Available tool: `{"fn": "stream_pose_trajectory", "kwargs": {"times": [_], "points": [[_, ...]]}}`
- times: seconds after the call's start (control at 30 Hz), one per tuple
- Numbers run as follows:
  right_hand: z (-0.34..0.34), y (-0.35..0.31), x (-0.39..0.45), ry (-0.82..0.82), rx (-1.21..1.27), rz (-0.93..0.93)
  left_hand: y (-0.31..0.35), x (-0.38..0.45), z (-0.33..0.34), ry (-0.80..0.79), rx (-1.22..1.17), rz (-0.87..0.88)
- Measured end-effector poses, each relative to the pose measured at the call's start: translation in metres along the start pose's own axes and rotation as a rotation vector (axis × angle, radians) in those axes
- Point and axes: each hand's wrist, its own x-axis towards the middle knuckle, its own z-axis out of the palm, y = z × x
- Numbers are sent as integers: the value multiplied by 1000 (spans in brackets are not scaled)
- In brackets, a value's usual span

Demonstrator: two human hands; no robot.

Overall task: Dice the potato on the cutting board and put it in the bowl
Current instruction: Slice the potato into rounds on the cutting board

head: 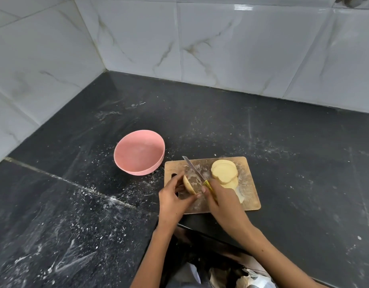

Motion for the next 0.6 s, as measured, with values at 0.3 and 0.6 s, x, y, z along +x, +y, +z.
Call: {"fn": "stream_pose_trajectory", "kwargs": {"times": [0.3, 0.6], "points": [[16, -20, 19, 40, -83, -22, -1, -7, 8, 117, -60, -53], [7, -15, -10, -127, -255, -29, -5, -9, 10, 160, -46, -20]]}}
